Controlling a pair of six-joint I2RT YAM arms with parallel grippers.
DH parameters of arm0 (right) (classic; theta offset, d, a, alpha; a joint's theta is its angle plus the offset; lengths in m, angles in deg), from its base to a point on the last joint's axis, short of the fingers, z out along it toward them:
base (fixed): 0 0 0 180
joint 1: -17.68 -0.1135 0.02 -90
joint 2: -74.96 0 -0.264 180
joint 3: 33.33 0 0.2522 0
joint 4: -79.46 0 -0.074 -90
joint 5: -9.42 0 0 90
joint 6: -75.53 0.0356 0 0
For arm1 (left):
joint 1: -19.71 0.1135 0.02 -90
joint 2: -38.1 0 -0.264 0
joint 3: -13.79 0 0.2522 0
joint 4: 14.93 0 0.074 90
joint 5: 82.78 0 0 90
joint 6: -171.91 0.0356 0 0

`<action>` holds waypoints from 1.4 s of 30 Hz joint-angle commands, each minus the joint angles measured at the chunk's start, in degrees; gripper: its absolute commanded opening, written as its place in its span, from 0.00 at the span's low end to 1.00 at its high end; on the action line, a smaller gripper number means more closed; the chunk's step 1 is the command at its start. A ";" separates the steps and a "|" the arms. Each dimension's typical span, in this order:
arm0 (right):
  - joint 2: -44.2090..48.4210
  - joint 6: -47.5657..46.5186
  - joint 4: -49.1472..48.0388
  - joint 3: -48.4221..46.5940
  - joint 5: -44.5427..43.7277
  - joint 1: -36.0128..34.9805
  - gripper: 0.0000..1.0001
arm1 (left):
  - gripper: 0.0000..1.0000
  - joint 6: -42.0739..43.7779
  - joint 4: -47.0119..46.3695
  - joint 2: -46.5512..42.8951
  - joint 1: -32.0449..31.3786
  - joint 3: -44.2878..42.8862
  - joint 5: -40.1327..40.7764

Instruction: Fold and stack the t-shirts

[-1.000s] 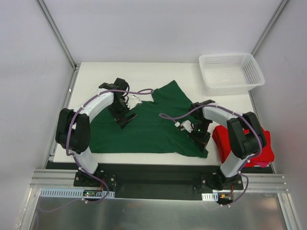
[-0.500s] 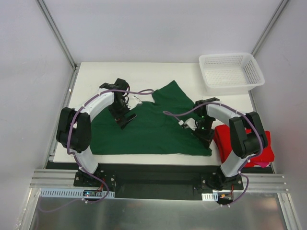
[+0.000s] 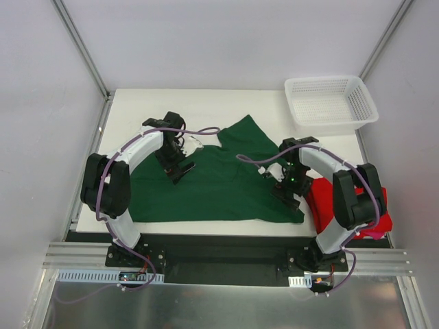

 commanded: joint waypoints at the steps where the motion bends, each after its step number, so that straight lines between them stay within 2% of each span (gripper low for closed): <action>1: 7.75 1.61 -5.47 -3.63 -4.10 1.16 0.96 | 0.99 0.43 0.98 -0.08 -0.40 -1.44 0.47; 5: 8.03 2.84 -10.41 -5.47 -1.39 1.16 0.96 | 0.99 0.26 0.98 0.27 -0.40 -1.61 0.12; 8: 3.56 5.11 -14.02 -8.36 -0.76 1.25 0.96 | 0.99 -0.01 0.90 0.71 -0.49 -1.88 -0.05; 14: -6.91 8.56 -15.34 -16.19 2.32 0.90 0.96 | 0.99 0.17 0.90 0.89 -0.66 -2.23 -0.05; 20: -10.69 7.77 -21.31 -16.37 -1.98 -0.42 0.96 | 0.99 -0.01 0.90 0.98 -0.75 -2.23 -0.14; 32: -10.78 2.93 -33.62 -14.44 -13.93 -4.90 0.96 | 0.99 -0.36 0.98 1.94 -1.10 -2.84 -0.41; 42: -12.54 -3.31 -42.14 -12.77 -19.04 -6.66 0.96 | 0.99 -0.36 0.90 2.12 -1.28 -3.29 -0.05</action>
